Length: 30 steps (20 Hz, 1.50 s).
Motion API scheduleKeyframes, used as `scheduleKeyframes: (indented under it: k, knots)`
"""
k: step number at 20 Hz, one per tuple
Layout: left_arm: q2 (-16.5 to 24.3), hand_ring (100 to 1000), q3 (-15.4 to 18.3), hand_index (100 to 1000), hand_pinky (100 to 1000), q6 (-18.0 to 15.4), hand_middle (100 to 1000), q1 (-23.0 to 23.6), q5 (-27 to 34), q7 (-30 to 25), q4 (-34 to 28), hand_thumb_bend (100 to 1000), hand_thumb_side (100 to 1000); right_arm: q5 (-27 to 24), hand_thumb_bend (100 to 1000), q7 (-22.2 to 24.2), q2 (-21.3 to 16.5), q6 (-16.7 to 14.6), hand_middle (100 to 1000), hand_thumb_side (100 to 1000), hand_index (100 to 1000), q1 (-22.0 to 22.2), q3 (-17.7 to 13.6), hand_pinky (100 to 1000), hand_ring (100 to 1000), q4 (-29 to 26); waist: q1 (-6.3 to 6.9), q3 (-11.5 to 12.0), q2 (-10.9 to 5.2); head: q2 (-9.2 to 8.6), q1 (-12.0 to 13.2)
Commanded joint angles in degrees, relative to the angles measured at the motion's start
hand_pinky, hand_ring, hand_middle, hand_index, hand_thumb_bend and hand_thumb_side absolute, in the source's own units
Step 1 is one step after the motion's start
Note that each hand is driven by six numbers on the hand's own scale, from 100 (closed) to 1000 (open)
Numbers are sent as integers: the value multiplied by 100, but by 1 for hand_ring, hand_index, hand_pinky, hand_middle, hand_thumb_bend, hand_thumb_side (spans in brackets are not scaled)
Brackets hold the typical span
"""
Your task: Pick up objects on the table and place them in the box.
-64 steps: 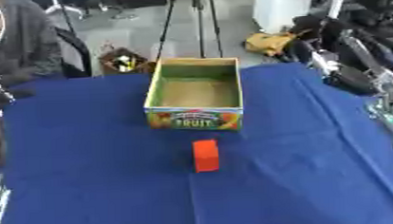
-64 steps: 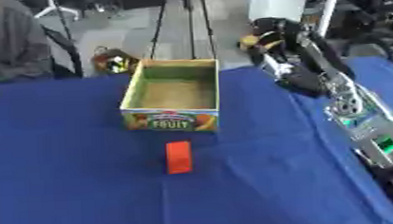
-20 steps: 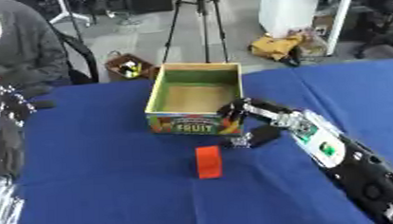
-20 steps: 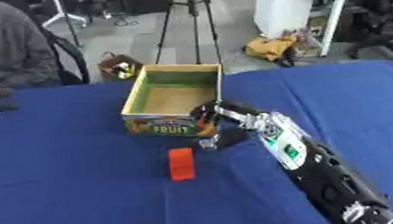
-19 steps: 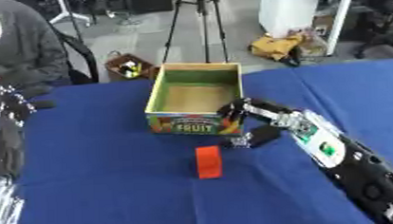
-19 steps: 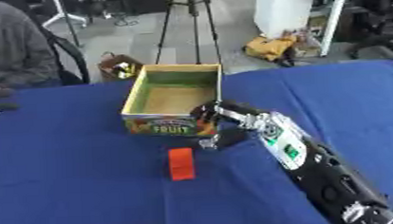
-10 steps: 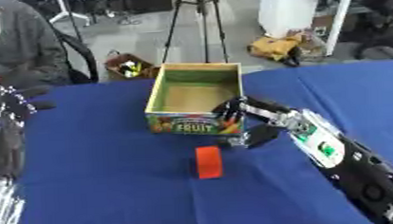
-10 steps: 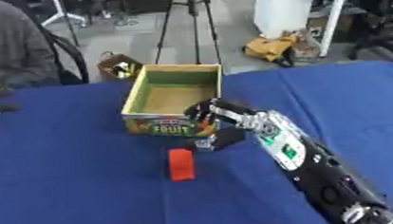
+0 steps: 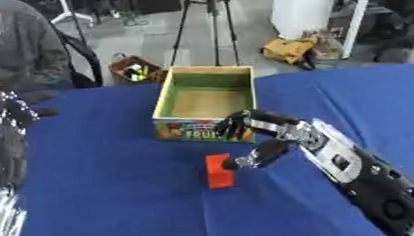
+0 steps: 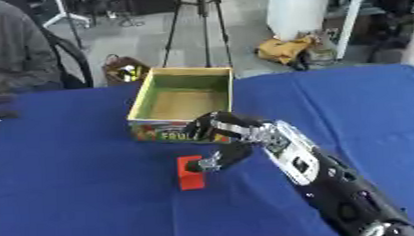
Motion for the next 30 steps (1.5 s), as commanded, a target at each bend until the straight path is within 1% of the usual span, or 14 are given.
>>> scheduleKeyframes:
  k: [1,11,13,21,26,28,30]
  knots:
    - [14,737,-22,873,640,1,773,-105,-7,-2,-58,576,958,-44,511,97,-27,-26,744,679,889,-71,40,669,735,-71,3,0,-52,-21,-3]
    - [-13,737,-32,865,640,2,773,-109,-9,-4,-51,572,959,146,503,185,105,-102,722,658,877,-40,100,664,716,163,10,9,-46,-13,7]
    - [-20,737,-33,864,640,3,773,-108,-9,-3,-47,571,960,205,503,176,128,-119,705,638,871,-35,105,660,705,200,10,9,-45,-14,9]
    - [-39,738,-40,865,640,1,774,-109,-8,-6,-37,567,961,558,488,157,197,-193,659,617,847,-15,136,653,680,261,6,3,-49,-9,2]
    - [-50,738,-43,864,640,1,773,-107,-8,-6,-29,565,961,715,449,95,220,-208,592,578,810,-8,135,639,634,277,-1,4,-55,-13,3]
    - [-52,737,-45,865,640,1,773,-108,-7,-8,-26,565,961,760,439,59,227,-207,587,574,800,-4,135,638,630,289,-3,2,-57,-12,2]
    - [-54,737,-46,865,640,0,773,-109,-7,-10,-24,565,961,831,448,20,226,-213,597,584,802,-10,133,641,643,282,-7,-1,-59,-13,2]
